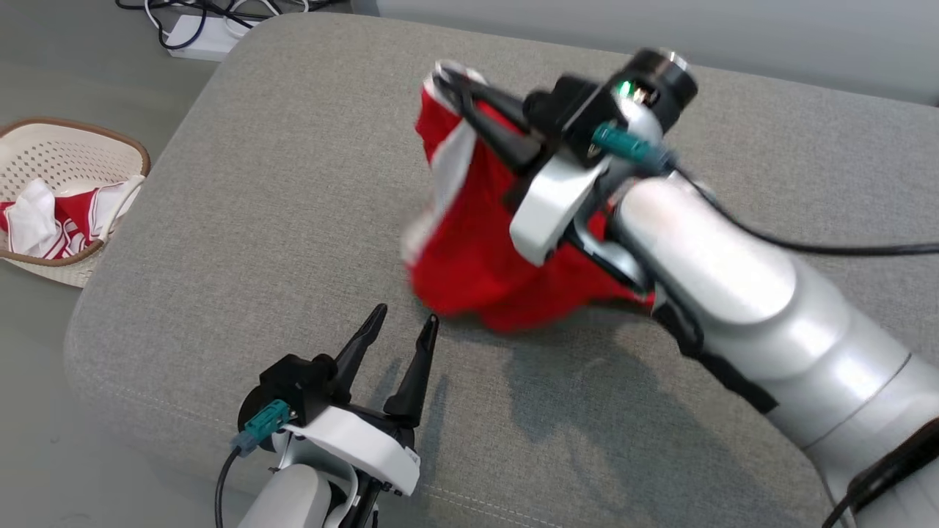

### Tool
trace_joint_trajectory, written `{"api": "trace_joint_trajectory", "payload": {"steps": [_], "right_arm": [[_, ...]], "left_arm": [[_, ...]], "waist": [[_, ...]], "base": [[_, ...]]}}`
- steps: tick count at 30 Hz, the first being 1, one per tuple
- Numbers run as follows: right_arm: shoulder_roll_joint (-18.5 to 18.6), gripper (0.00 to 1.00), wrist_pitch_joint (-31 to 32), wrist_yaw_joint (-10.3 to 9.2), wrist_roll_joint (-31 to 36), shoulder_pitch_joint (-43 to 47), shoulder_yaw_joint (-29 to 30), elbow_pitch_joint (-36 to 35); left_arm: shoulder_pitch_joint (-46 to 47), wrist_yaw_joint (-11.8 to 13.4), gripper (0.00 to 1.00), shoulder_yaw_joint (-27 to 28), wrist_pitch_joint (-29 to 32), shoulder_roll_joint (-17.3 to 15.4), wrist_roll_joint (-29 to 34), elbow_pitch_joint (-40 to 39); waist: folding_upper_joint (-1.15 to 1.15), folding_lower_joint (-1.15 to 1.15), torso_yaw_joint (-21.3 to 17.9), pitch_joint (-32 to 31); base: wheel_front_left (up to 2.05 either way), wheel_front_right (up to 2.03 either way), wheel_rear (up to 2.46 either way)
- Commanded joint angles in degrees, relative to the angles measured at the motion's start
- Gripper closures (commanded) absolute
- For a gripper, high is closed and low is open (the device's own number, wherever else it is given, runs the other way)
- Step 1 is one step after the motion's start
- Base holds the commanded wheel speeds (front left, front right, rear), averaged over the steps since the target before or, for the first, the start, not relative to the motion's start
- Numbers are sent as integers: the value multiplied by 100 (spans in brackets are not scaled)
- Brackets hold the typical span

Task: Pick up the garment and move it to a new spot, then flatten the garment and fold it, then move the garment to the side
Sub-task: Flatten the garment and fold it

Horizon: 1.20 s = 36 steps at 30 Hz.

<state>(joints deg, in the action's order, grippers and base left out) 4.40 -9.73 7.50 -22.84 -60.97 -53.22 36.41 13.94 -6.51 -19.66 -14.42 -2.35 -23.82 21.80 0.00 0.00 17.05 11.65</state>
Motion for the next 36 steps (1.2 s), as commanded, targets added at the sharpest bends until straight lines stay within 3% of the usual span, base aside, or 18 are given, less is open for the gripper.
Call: {"api": "trace_joint_trajectory", "payload": {"steps": [1, 9, 12, 19, 25, 26, 27, 28, 32, 36], "right_arm": [[-148, 100, -199, -1, -162, -296, 194, -253], [-111, 100, -462, -1, -121, -879, 1170, 308], [114, 100, -447, -1, -139, -488, 1027, 558], [1183, 100, -372, -1, -667, 1181, 557, 1140], [1490, 100, -393, -1, -966, 1838, 598, 1478], [1506, 95, -392, -1, -1040, 1912, 626, 1533], [1520, 39, -407, -1, -1098, 1956, 677, 1564], [1536, 0, -426, -1, -1136, 1991, 728, 1582], [1617, 0, -500, -1, -1149, 2074, 1048, 1576], [1624, 0, -522, -1, -1009, 2224, 1328, 1458]], "left_arm": [[263, 14, 0, 74, -58, -54, -42, -110], [193, 124, 0, -25, -58, -54, -67, -42], [179, 114, 0, 75, -58, -54, -19, -51], [267, 38, 0, 220, -58, -54, 130, -57], [378, -12, 0, 214, -58, -53, 241, -87], [399, -23, 0, 182, -58, -53, 221, -83], [435, -34, 0, 119, -58, -53, 233, -75], [475, -45, 0, 56, -58, -53, 217, -65], [760, -75, 0, -311, -37, -53, -89, 193], [1292, -85, 0, -673, 391, -53, -481, 500]], "waist": [[0, 0, 41, -60], [0, 0, -217, -86], [0, 0, -413, -7], [0, 0, -799, 220], [0, 0, -937, 314], [0, 0, -954, 319], [0, 0, -967, 321], [0, 0, -982, 319], [0, 0, -1066, 288], [0, 0, -1215, 247]], "base": [[0, 0, 0], [0, 0, 0], [0, 0, 0], [0, 0, 0], [0, 0, 0], [0, 0, 0], [0, 0, 0], [0, 0, 0], [0, 0, 0], [0, 0, 0]]}}
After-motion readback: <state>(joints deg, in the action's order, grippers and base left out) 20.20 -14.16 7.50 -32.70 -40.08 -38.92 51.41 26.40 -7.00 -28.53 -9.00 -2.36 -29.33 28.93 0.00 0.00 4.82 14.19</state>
